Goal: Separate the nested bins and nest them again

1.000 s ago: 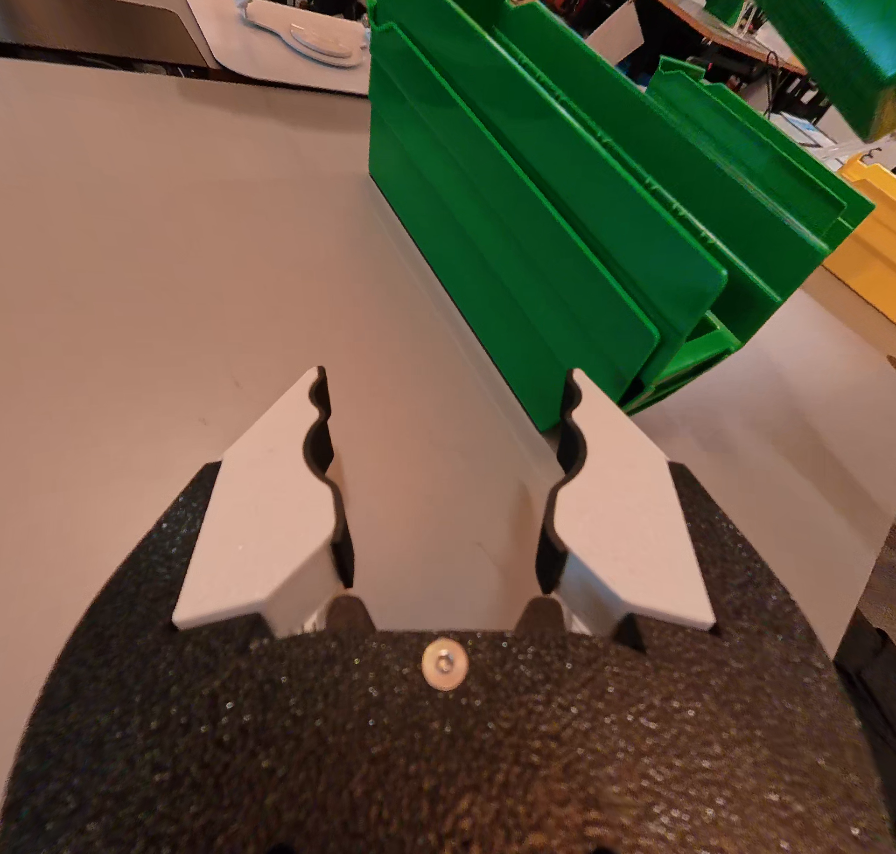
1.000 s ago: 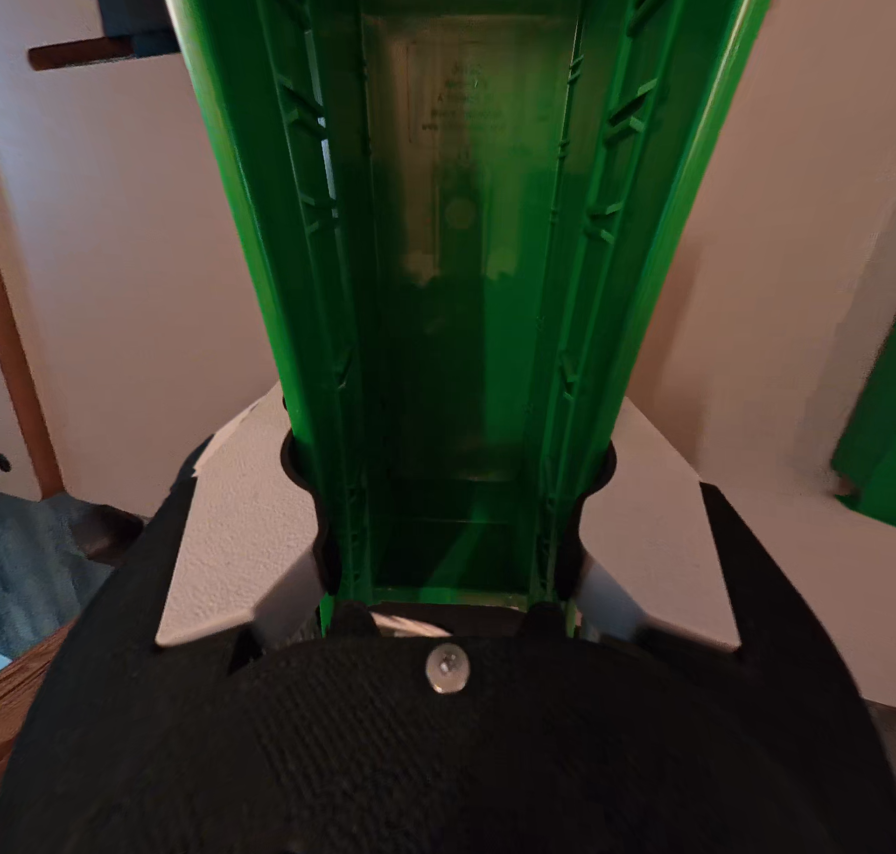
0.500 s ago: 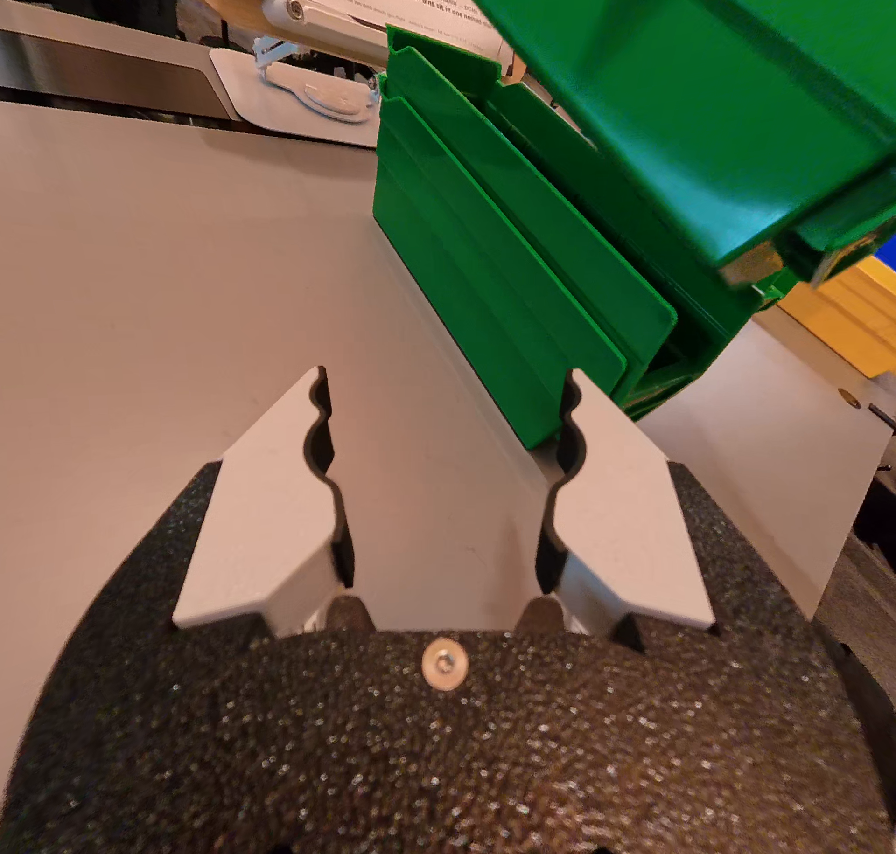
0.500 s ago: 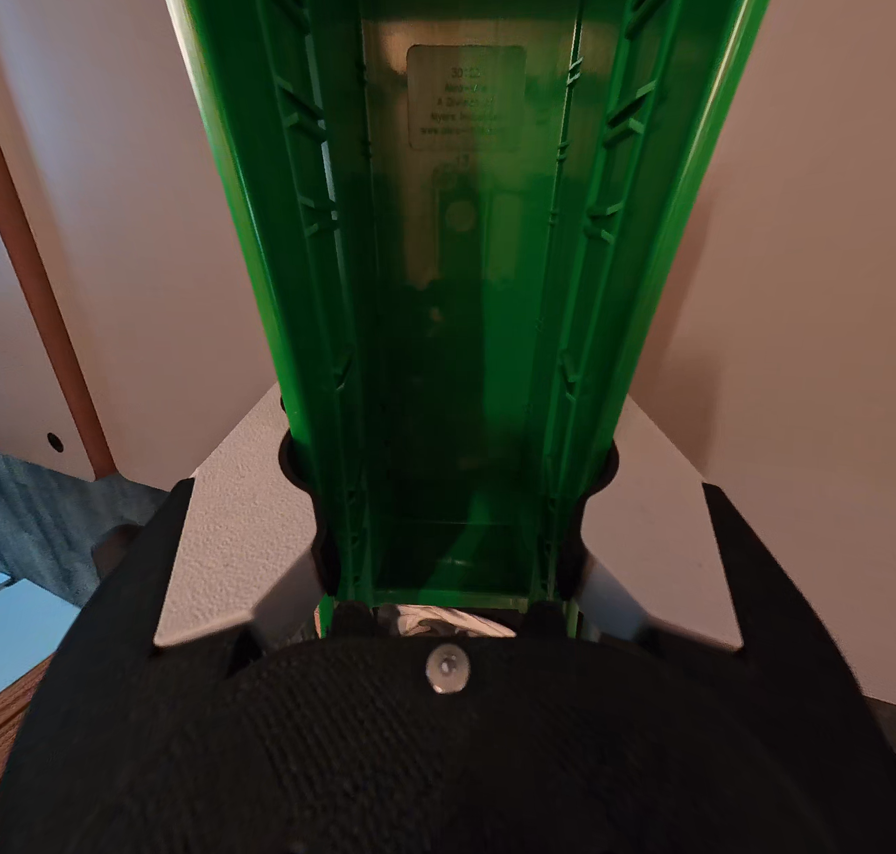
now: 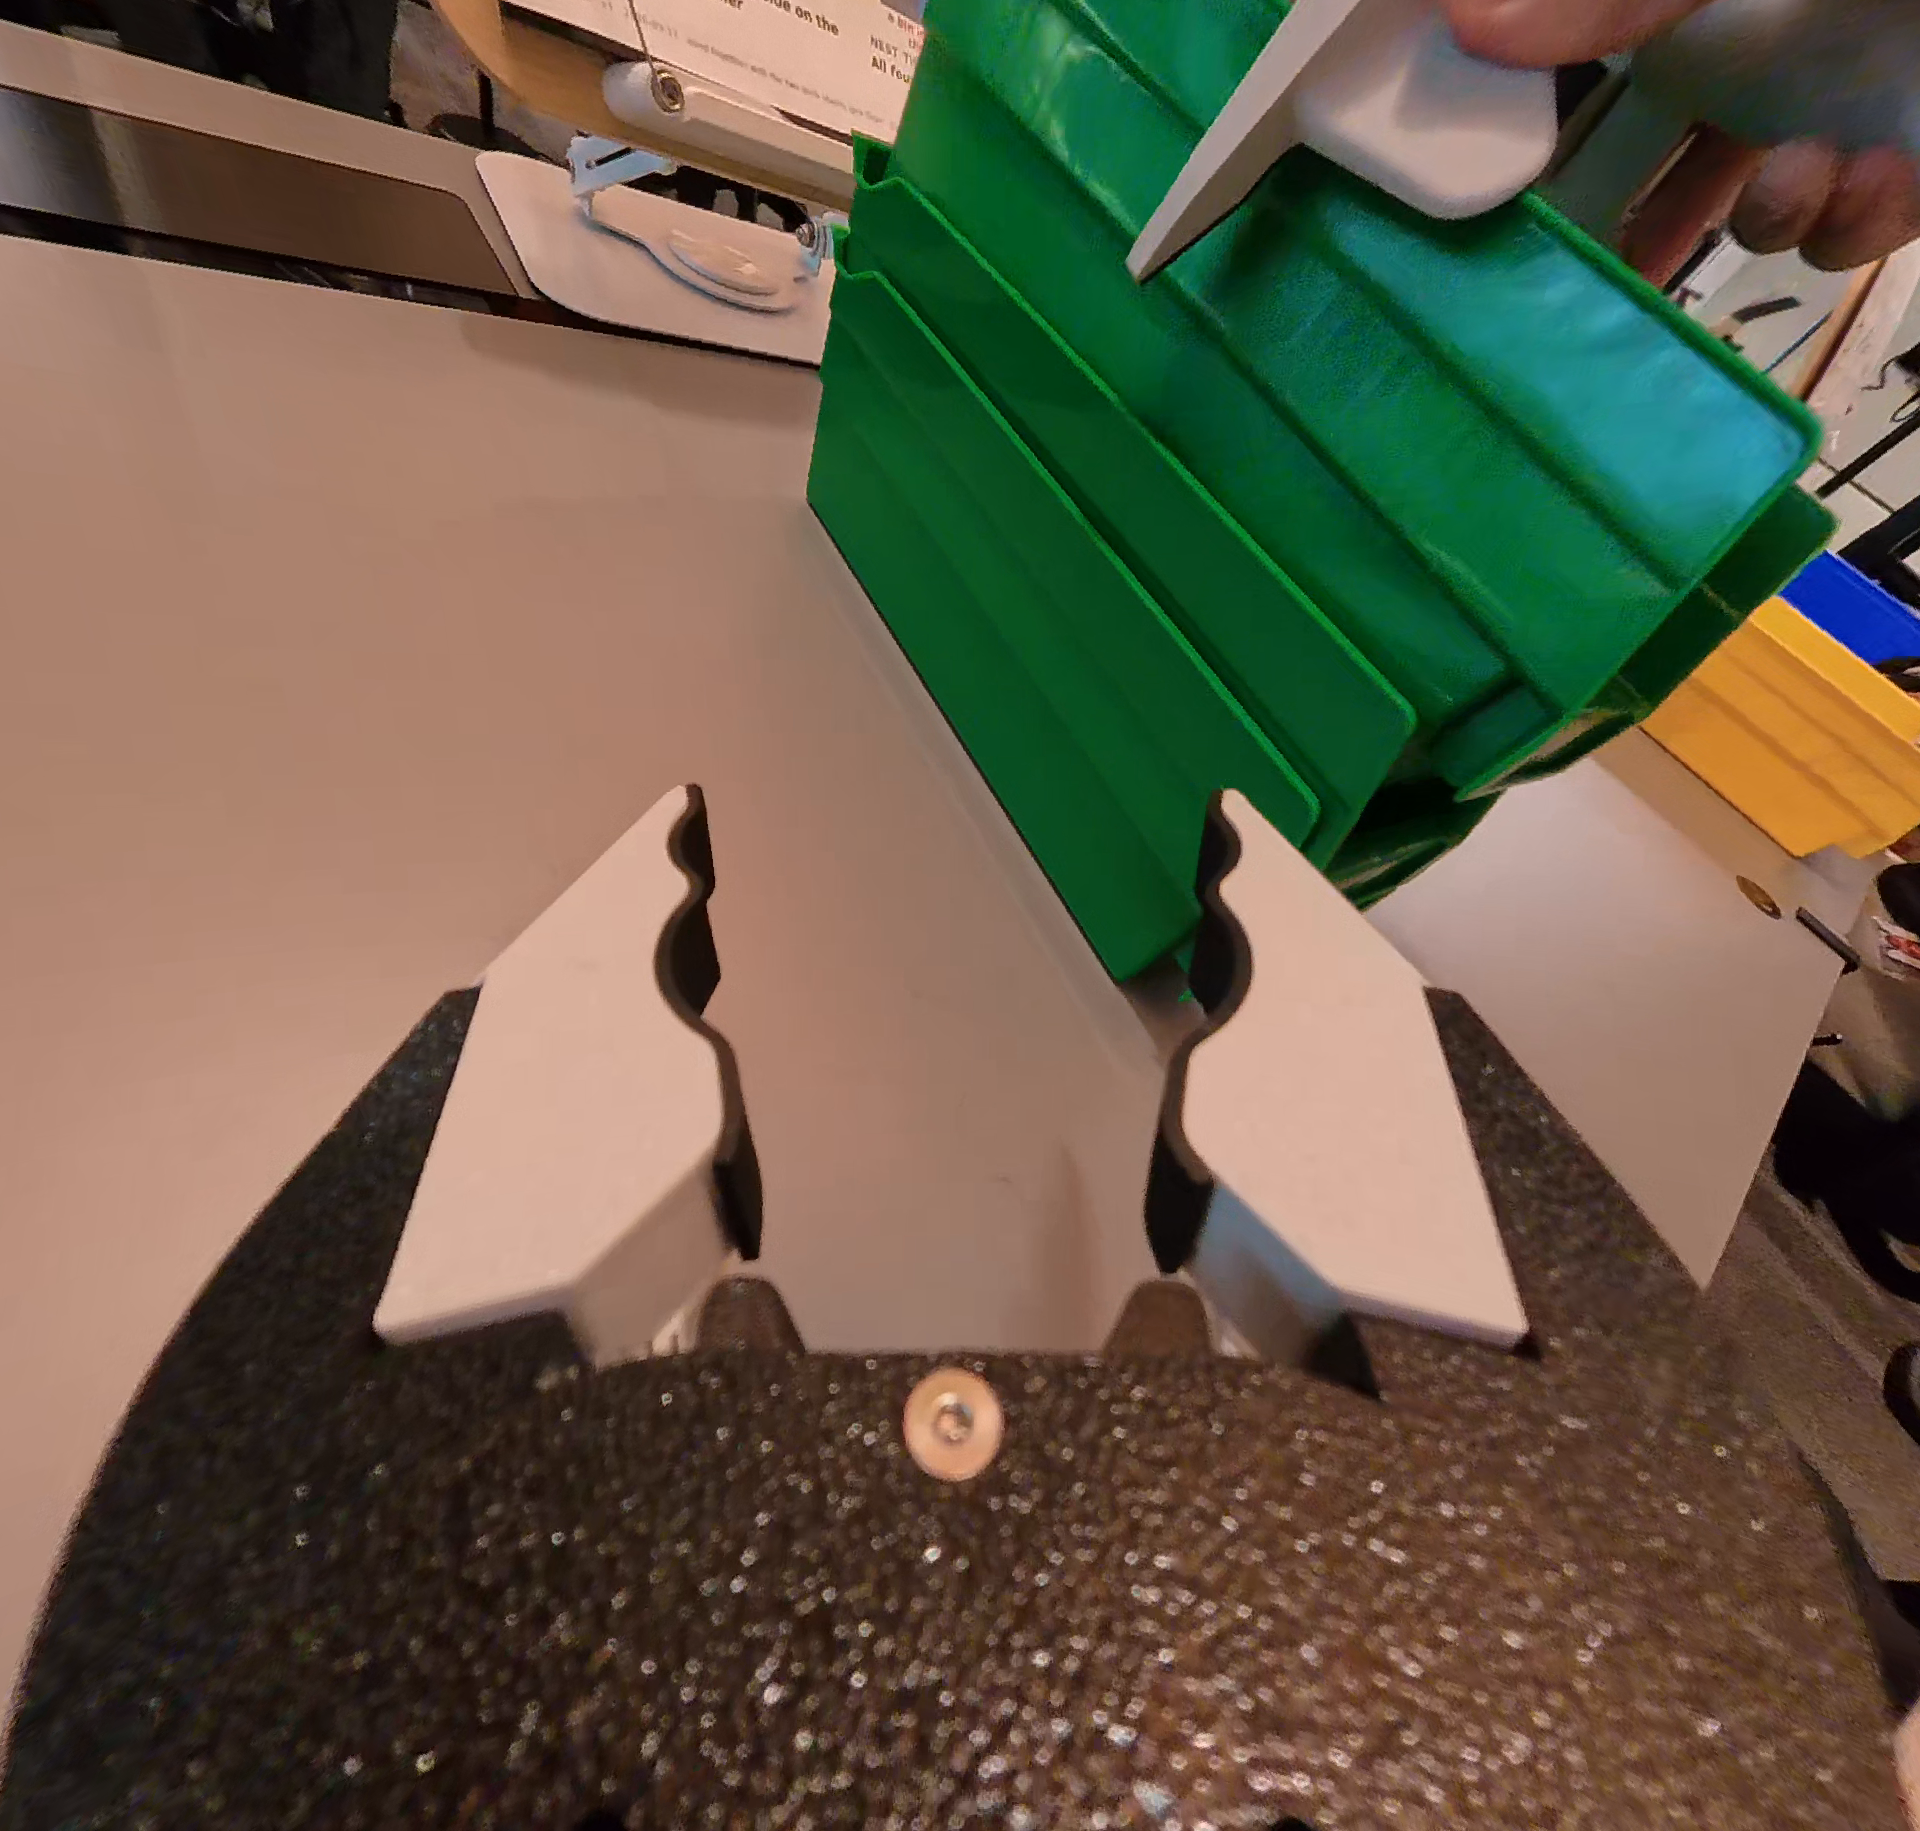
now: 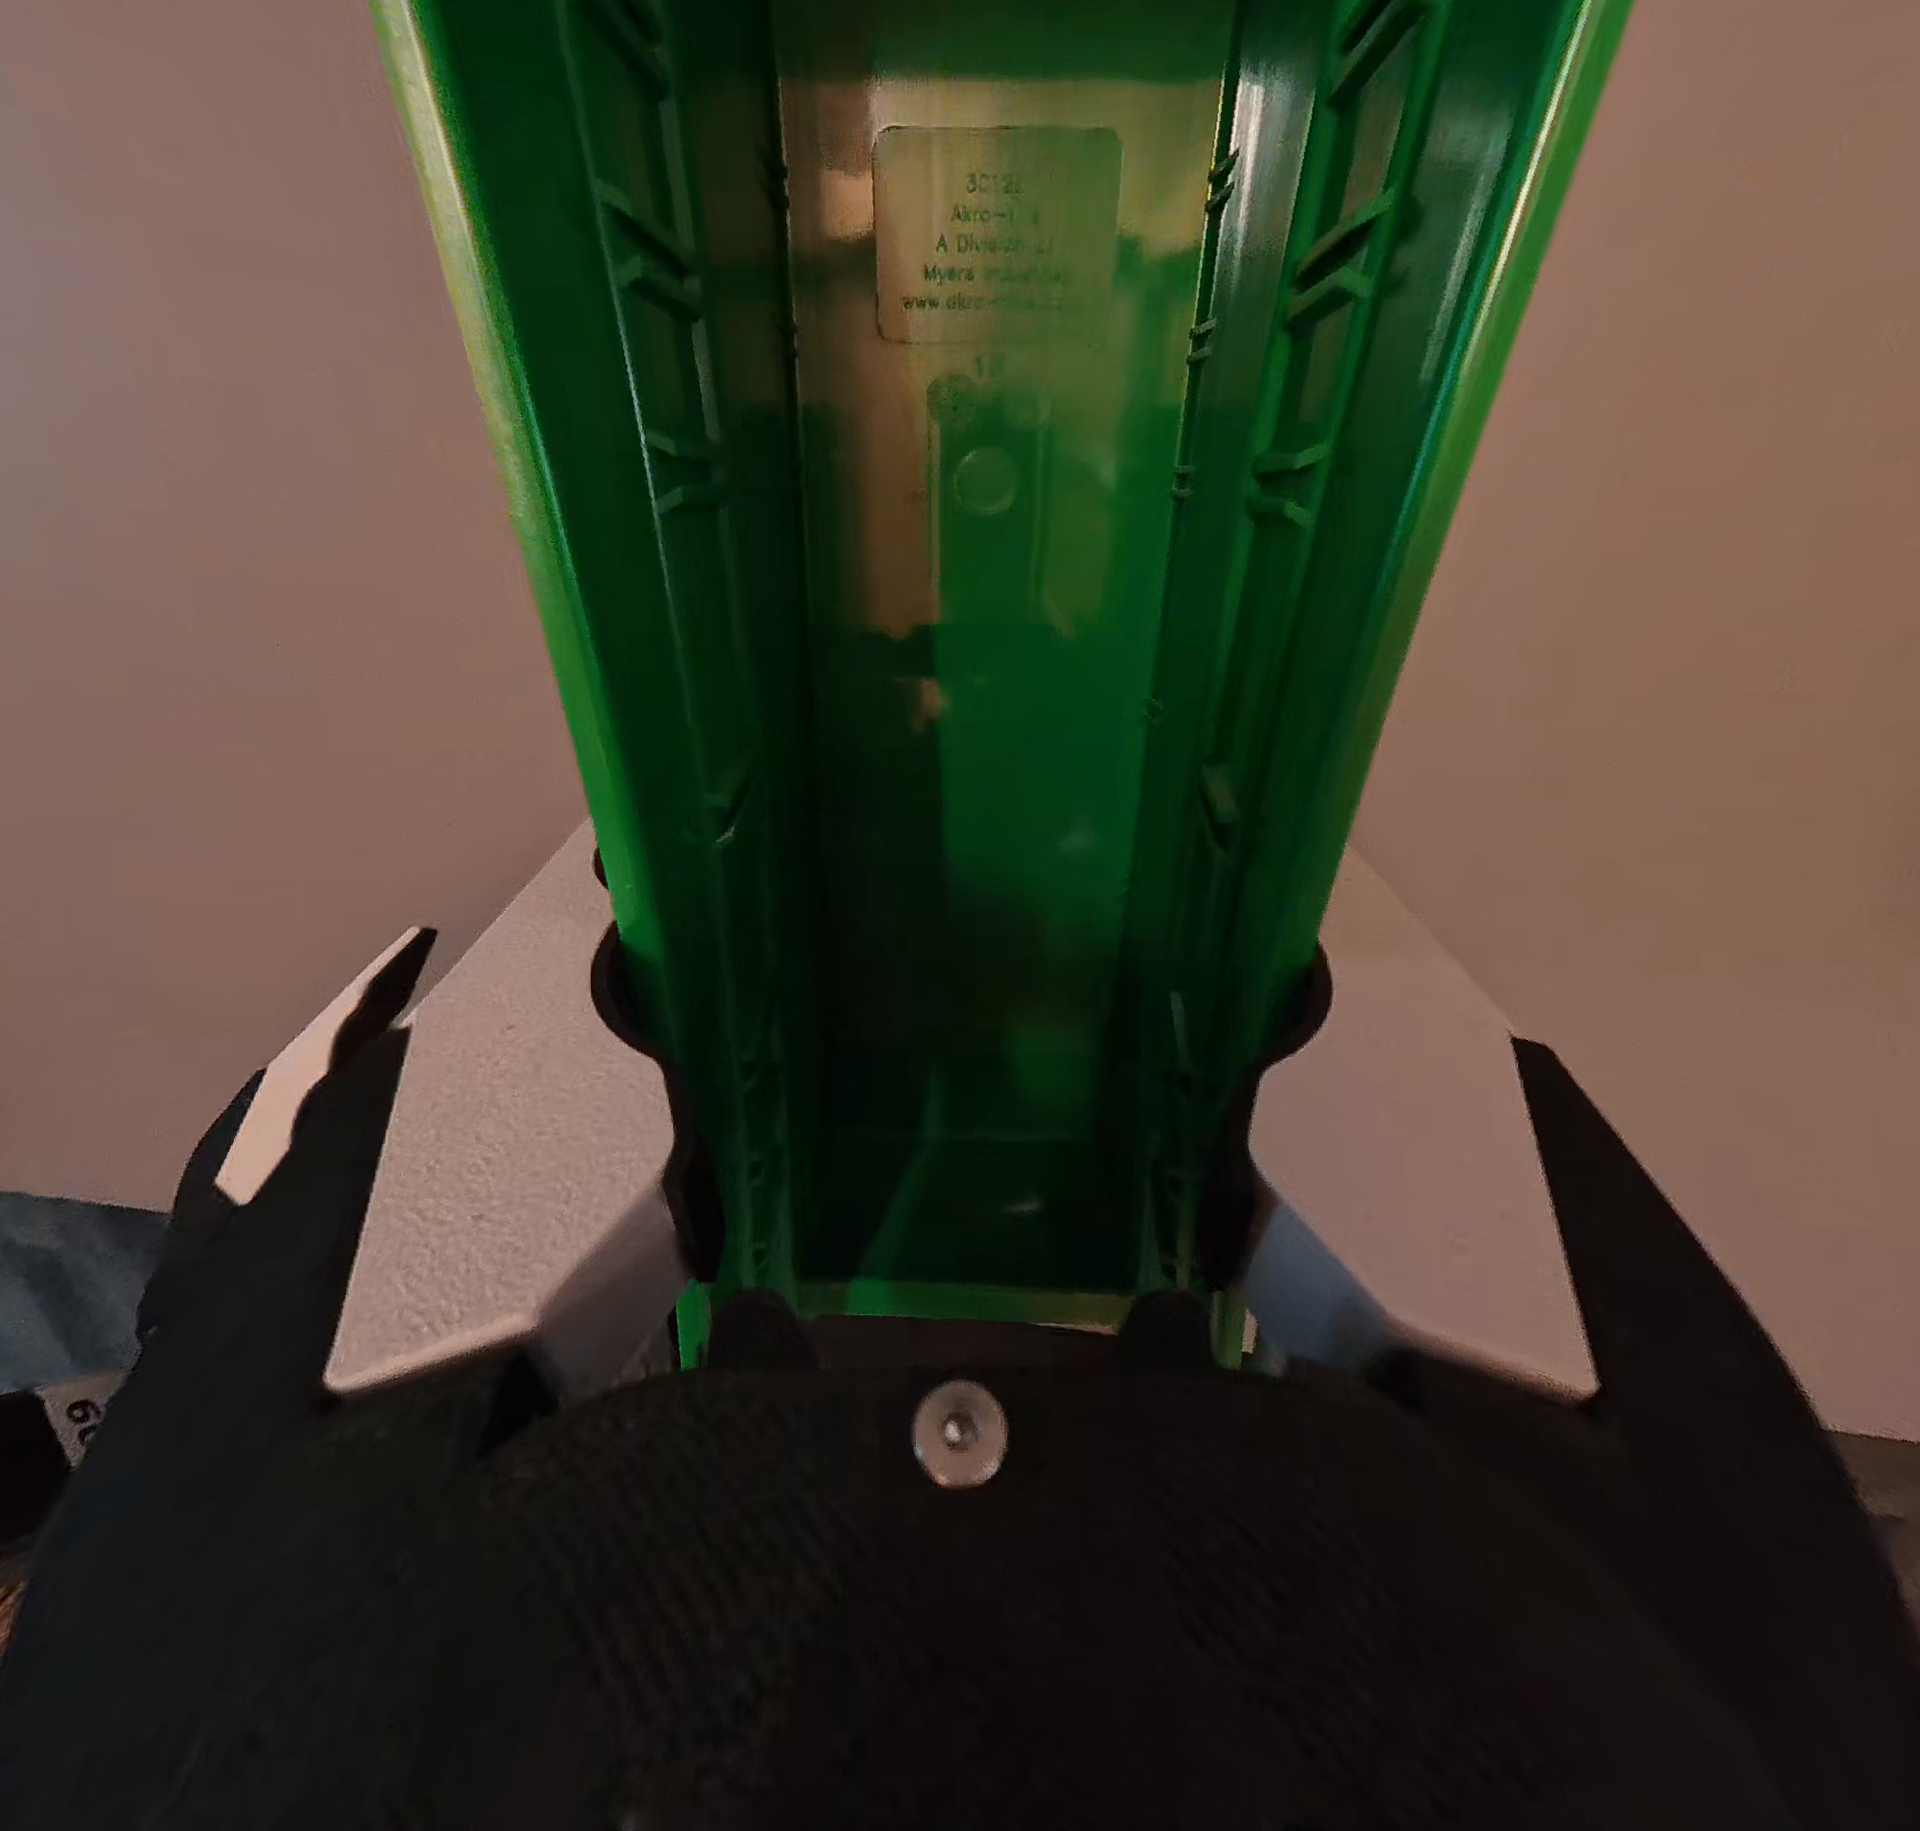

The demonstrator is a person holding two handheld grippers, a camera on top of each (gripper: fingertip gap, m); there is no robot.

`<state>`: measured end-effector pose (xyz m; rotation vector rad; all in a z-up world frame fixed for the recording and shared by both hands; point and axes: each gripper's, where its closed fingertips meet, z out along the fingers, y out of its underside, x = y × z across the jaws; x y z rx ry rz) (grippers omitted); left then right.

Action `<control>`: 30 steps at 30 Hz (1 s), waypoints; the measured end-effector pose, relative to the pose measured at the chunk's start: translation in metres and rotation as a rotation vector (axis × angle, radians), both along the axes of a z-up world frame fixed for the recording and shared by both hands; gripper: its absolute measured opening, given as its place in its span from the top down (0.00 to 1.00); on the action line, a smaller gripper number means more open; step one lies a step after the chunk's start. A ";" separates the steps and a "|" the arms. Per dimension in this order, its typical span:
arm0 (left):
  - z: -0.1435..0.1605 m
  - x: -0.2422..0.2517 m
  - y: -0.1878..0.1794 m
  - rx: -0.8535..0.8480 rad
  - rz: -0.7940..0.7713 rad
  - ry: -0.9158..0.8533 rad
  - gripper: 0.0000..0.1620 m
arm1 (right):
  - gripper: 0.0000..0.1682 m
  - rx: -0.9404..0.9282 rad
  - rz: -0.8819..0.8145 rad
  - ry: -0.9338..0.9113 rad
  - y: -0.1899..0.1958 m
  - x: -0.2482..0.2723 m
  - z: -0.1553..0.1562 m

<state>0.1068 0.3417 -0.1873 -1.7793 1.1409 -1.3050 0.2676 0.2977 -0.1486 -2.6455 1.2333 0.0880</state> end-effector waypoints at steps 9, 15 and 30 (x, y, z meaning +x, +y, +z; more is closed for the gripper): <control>-0.005 0.007 -0.010 -0.003 -0.035 0.017 0.44 | 0.23 -0.003 -0.018 -0.019 0.000 0.002 -0.014; -0.005 0.009 -0.014 0.007 -0.044 0.024 0.44 | 0.22 0.021 -0.021 -0.064 0.005 0.003 -0.019; -0.005 0.008 -0.017 -0.002 -0.055 0.025 0.44 | 0.25 0.180 0.008 -0.127 0.019 0.006 -0.018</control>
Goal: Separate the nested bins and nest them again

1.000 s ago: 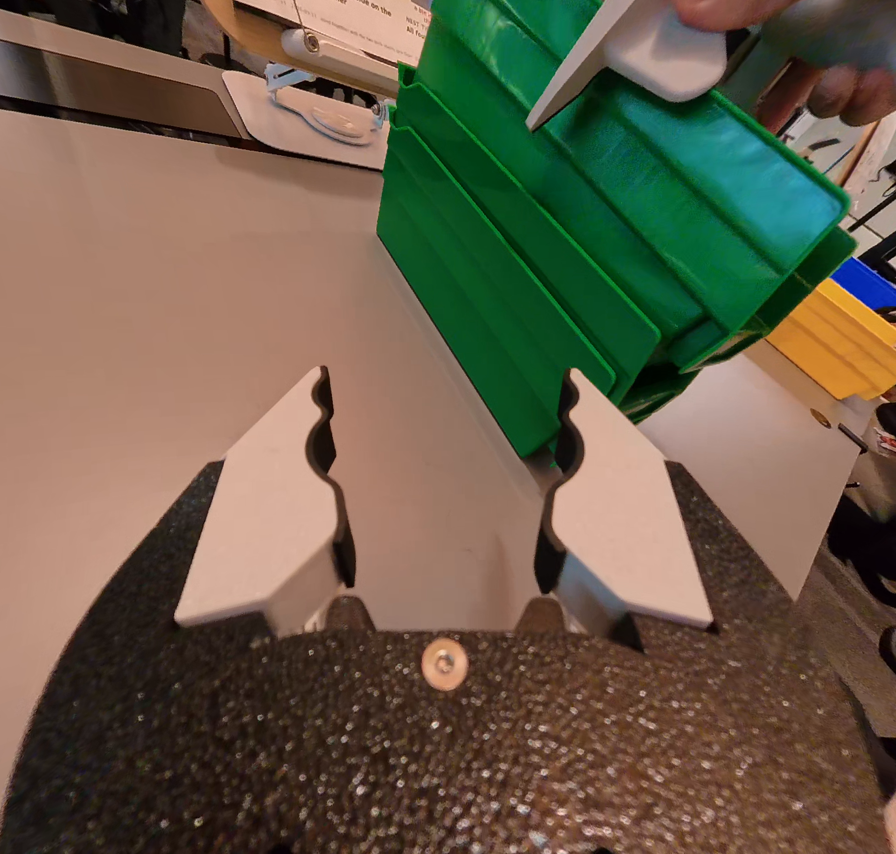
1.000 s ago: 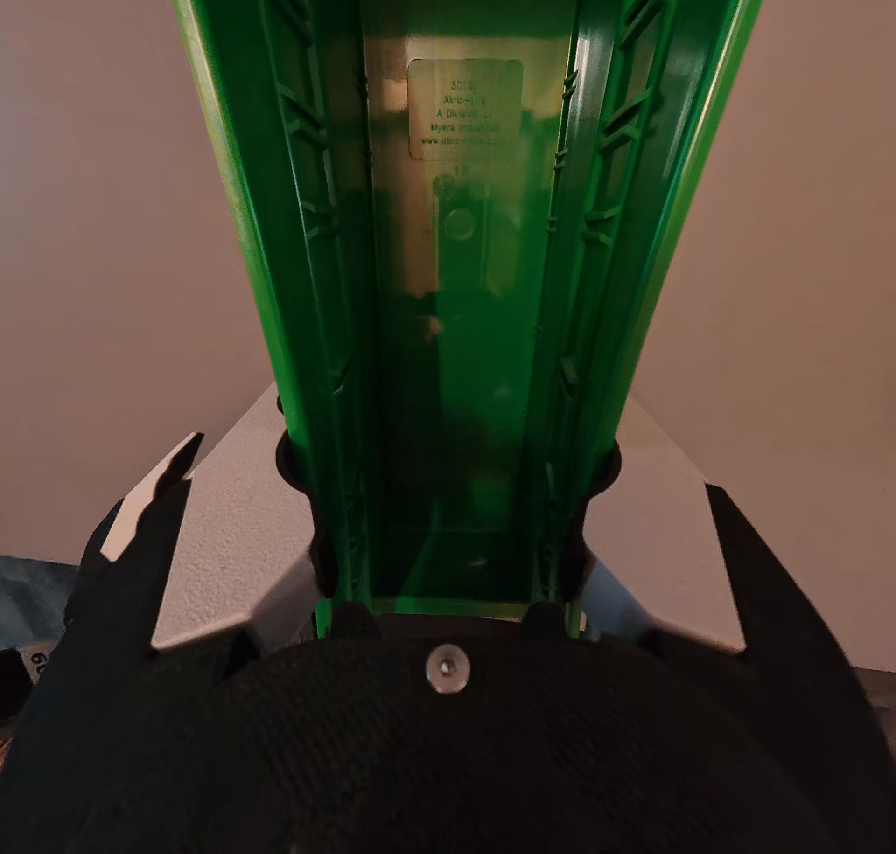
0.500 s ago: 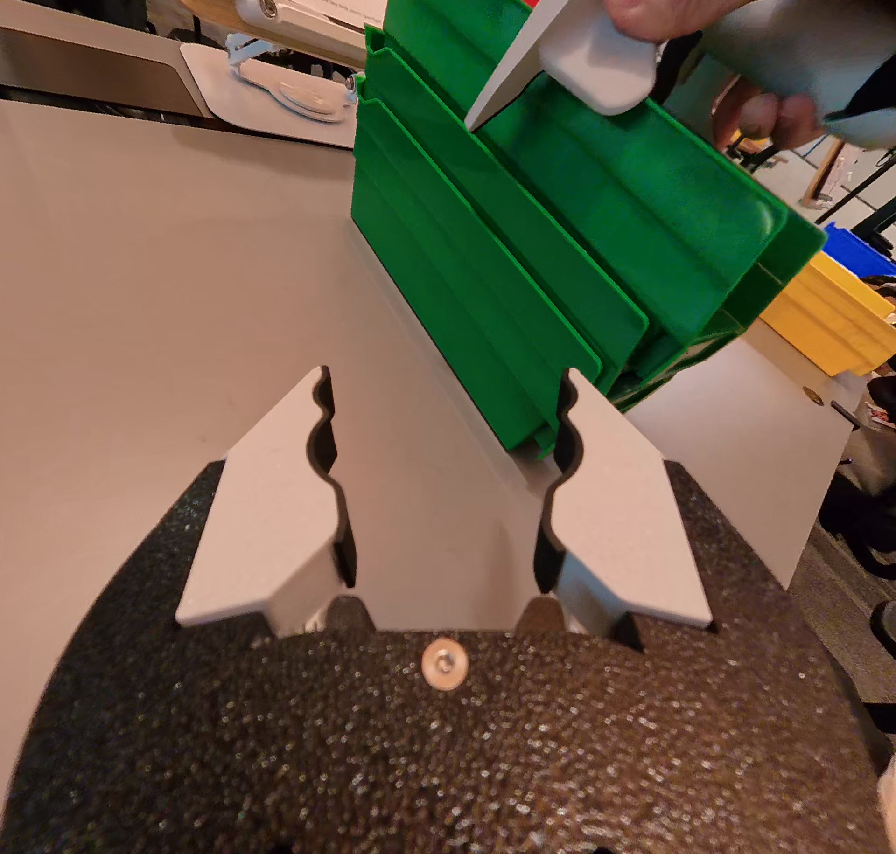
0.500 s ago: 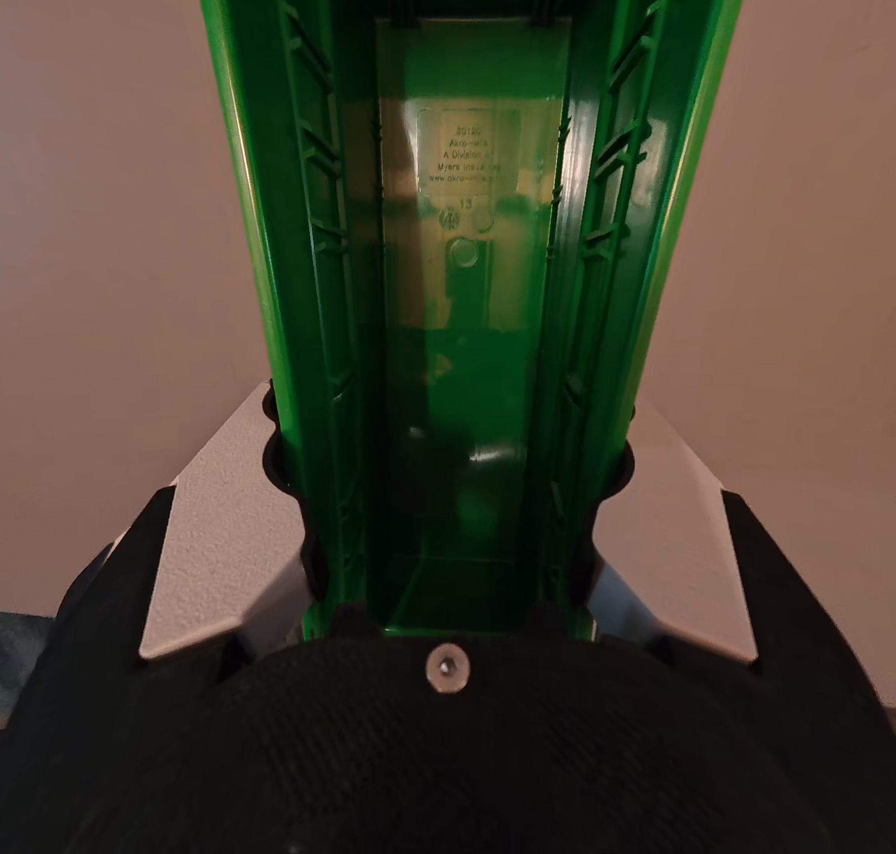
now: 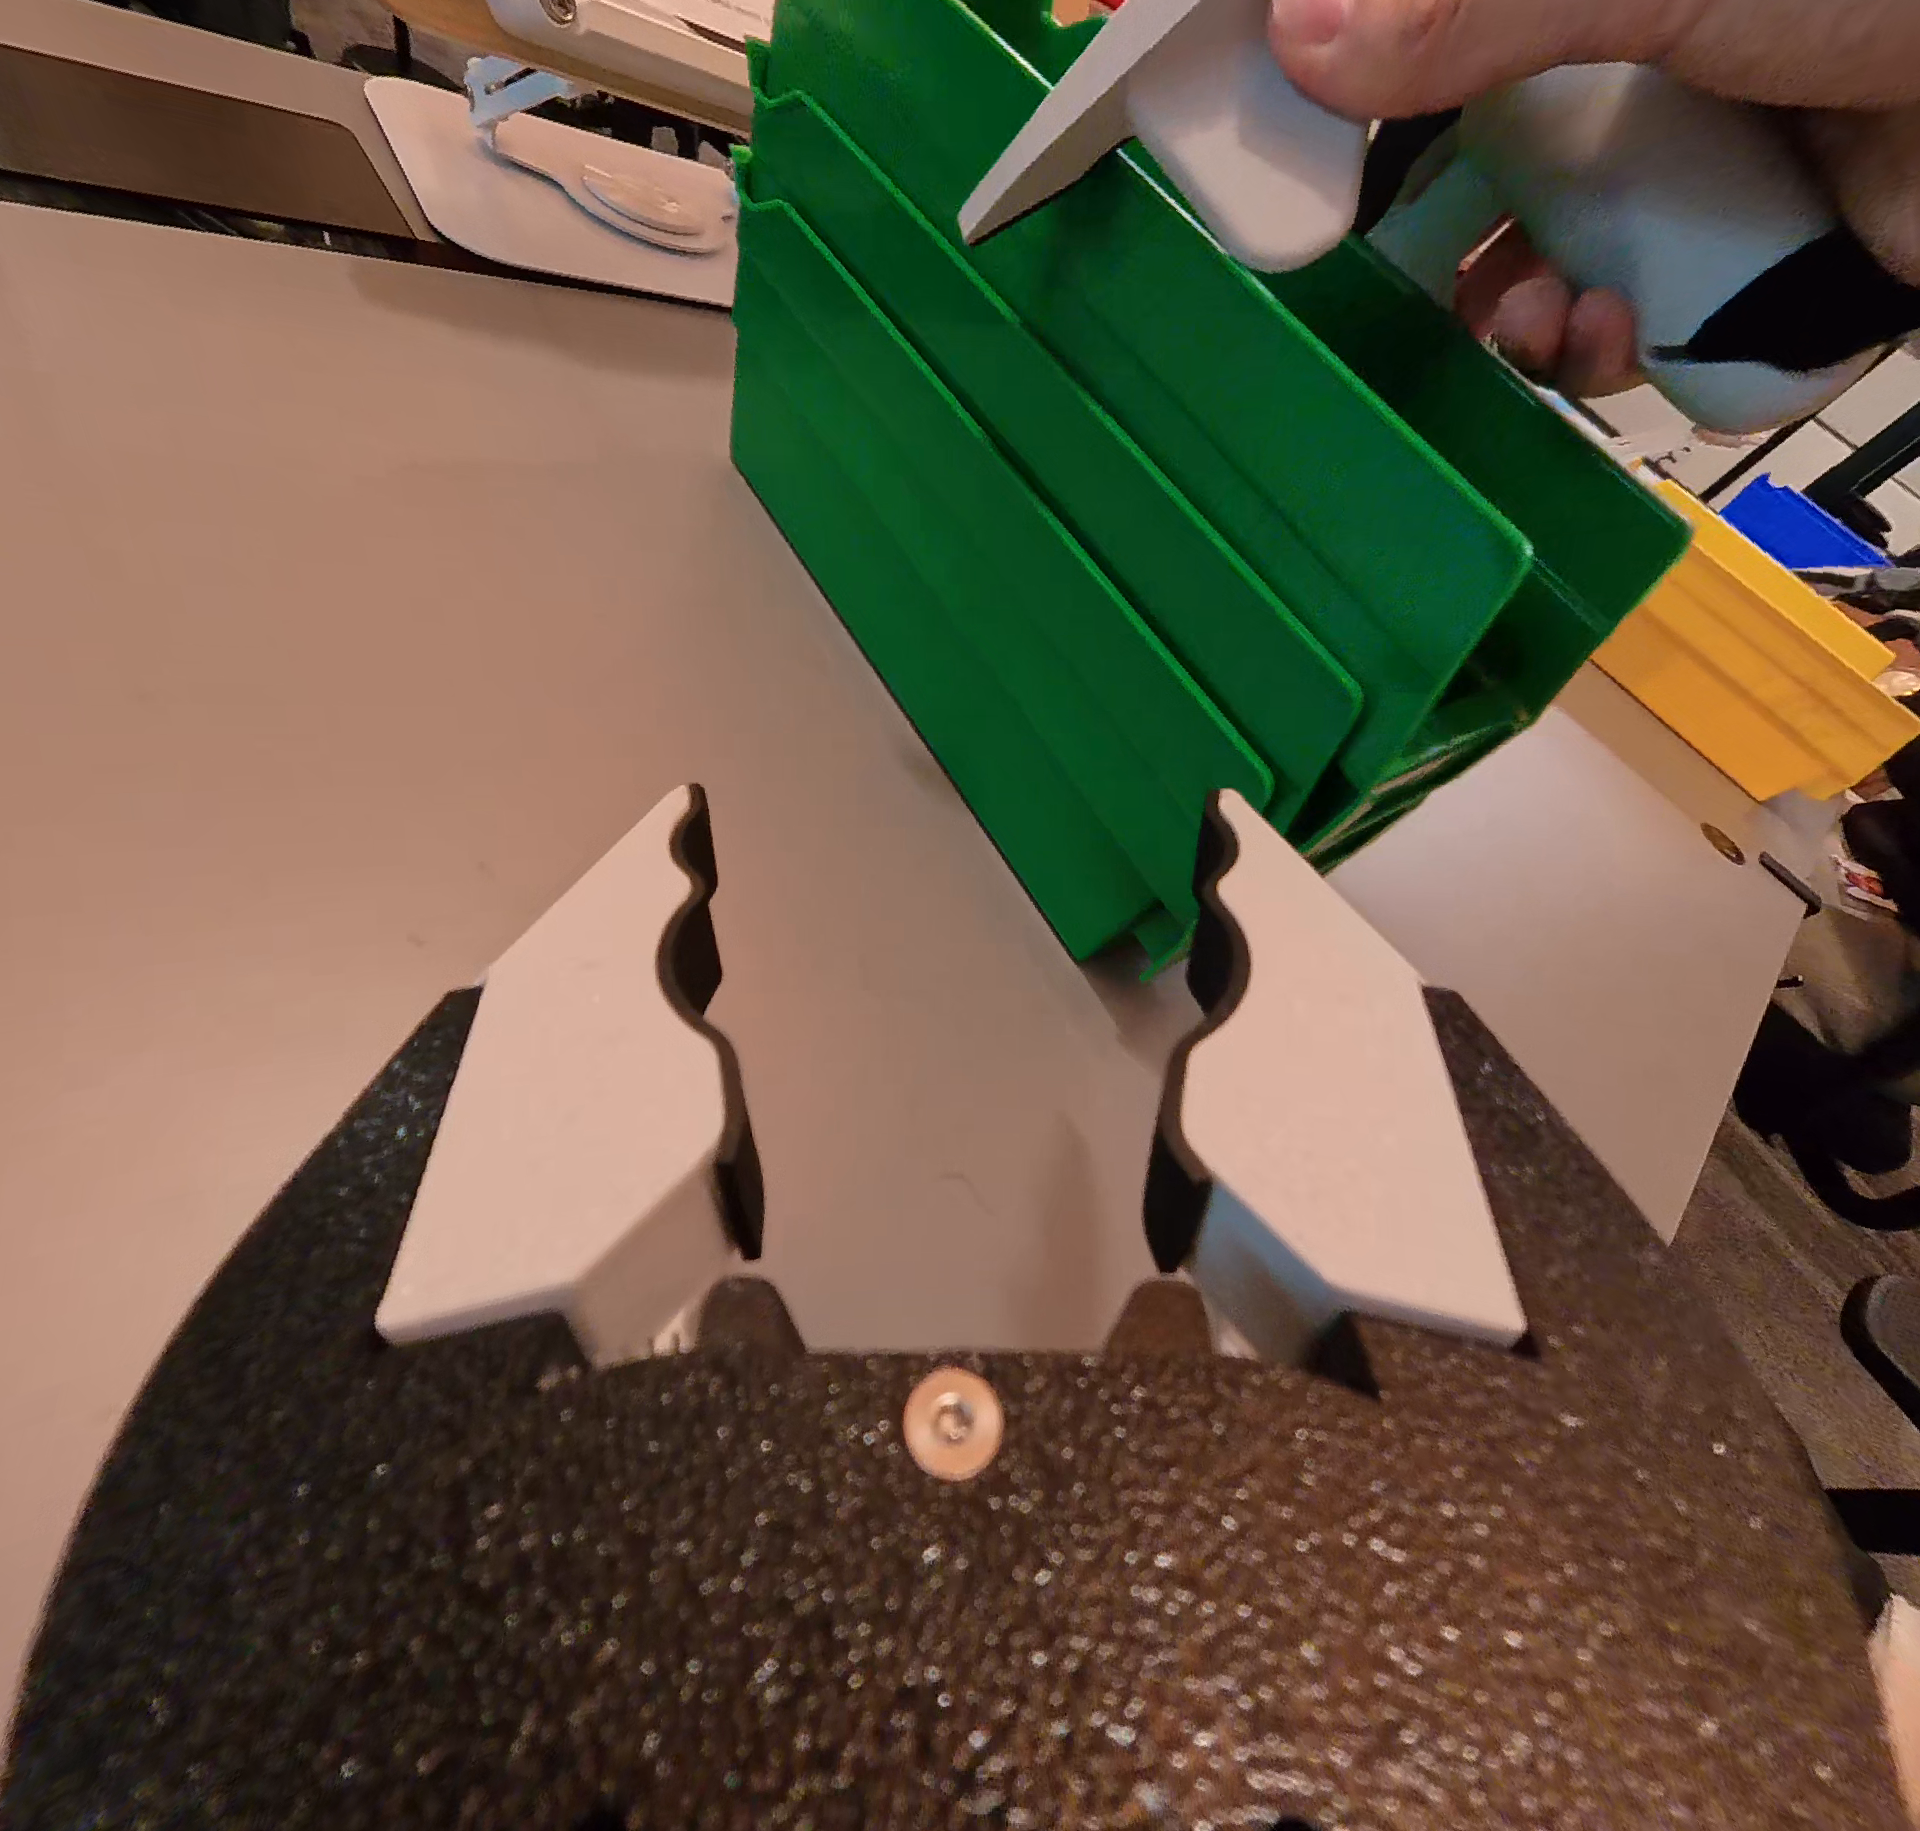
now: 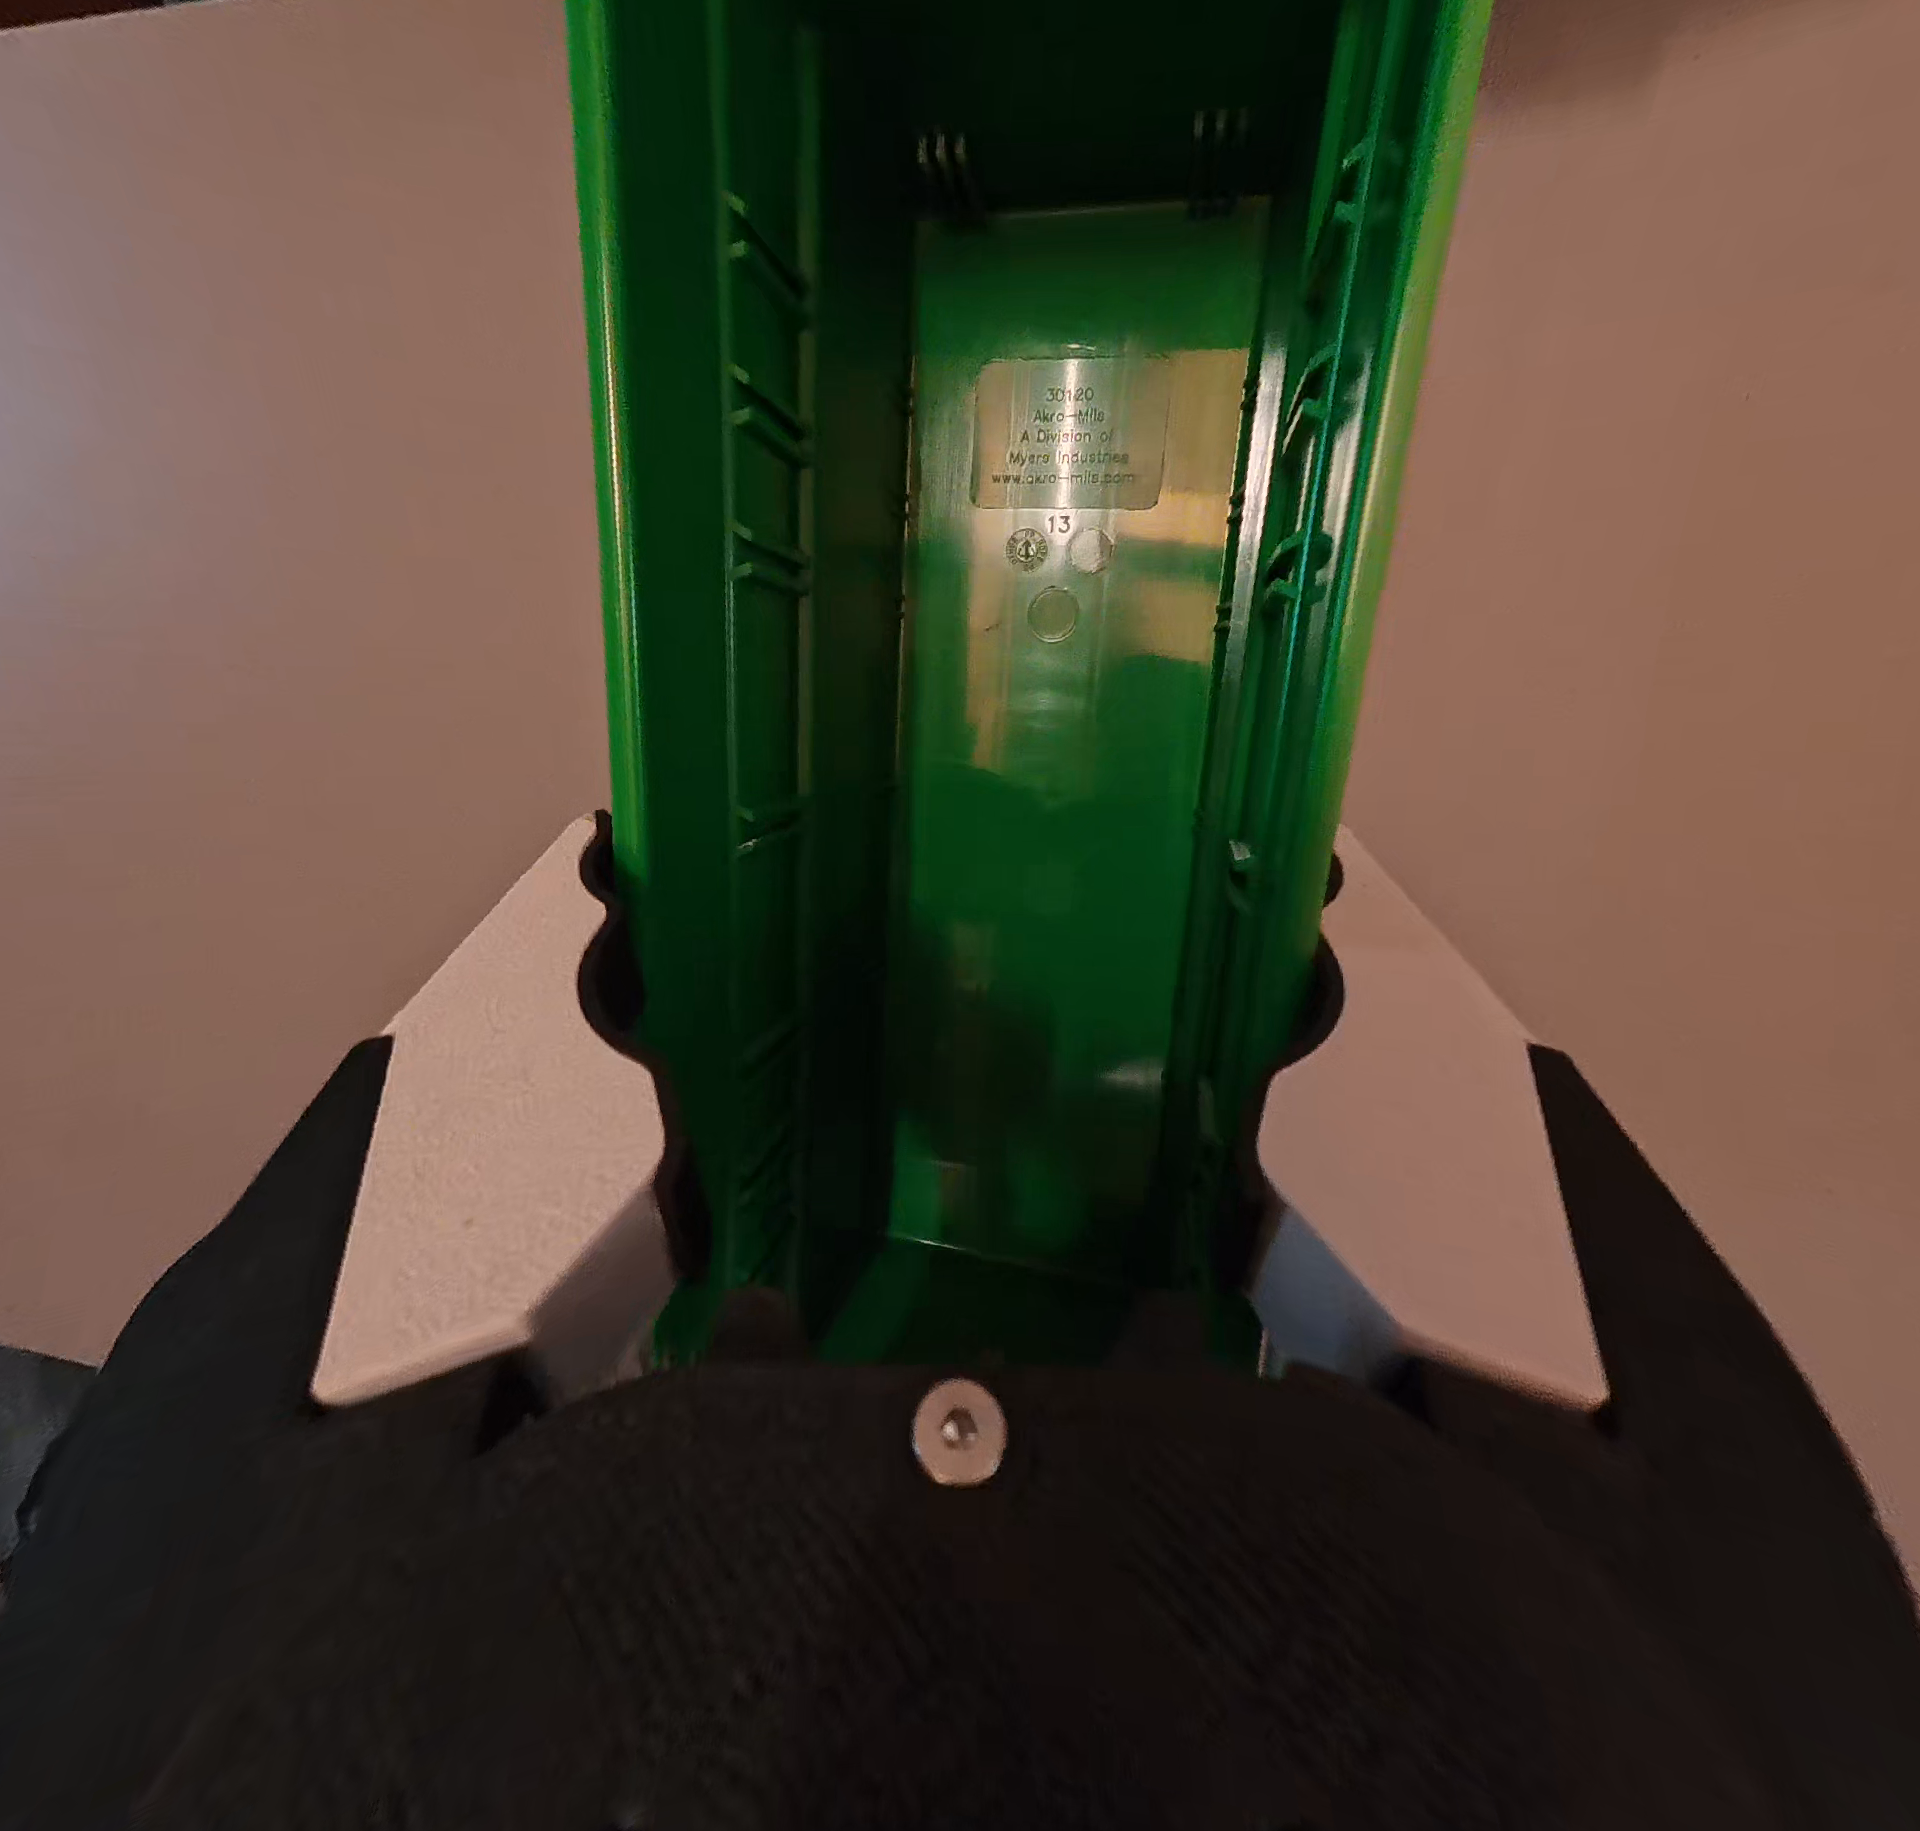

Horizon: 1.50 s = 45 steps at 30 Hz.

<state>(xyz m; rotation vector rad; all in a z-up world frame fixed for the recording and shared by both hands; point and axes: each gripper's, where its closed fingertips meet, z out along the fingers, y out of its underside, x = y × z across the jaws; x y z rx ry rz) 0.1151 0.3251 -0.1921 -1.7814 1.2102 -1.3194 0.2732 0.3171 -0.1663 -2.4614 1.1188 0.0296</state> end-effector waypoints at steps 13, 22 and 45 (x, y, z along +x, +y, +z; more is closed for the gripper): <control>-0.010 0.000 0.001 -0.024 -0.006 0.027 0.43 | 0.20 0.070 0.157 -0.084 -0.006 0.029 0.071; -0.009 0.000 0.000 -0.028 -0.007 0.024 0.43 | 0.11 -0.278 -0.093 -0.575 -0.167 0.191 0.144; 0.020 -0.006 0.035 0.356 0.221 -0.097 0.41 | 0.31 -0.164 -0.158 -0.226 -0.320 0.292 -0.009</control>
